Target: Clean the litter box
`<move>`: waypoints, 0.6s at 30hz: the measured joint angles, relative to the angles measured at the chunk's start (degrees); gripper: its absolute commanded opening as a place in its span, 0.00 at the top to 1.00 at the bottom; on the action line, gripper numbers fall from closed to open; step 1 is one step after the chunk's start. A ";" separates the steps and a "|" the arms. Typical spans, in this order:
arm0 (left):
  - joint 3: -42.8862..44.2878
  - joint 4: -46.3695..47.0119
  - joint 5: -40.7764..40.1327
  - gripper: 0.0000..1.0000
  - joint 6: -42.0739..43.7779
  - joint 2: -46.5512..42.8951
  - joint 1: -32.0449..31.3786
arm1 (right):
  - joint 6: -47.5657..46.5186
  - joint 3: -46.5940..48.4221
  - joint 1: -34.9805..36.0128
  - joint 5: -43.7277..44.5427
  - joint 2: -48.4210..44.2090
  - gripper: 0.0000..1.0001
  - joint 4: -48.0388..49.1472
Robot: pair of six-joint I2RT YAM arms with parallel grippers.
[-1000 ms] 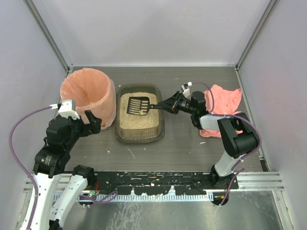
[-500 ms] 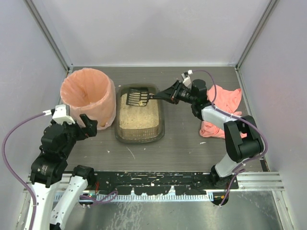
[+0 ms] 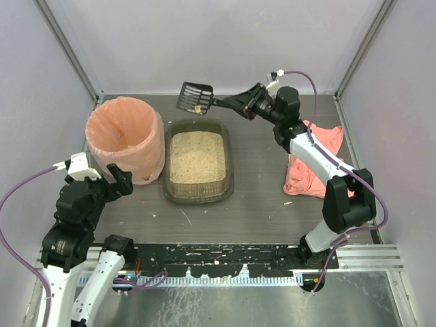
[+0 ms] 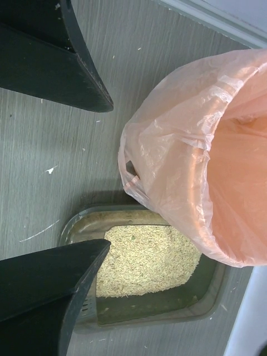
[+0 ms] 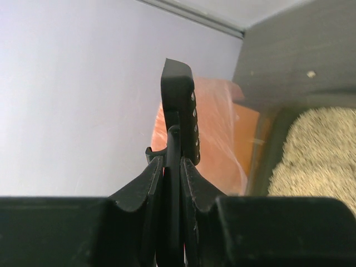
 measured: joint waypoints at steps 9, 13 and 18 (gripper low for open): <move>-0.02 -0.66 -2.05 0.02 -0.22 -0.39 0.00 | -0.07 18.71 7.93 2.75 8.33 0.99 -3.30; -0.02 -0.92 -2.82 0.02 -0.31 -0.94 0.00 | -0.46 25.42 12.66 3.37 14.38 0.99 -5.11; -0.02 -1.05 -3.32 0.02 -0.37 -0.98 0.00 | -2.45 33.38 17.51 4.13 22.49 0.99 -8.96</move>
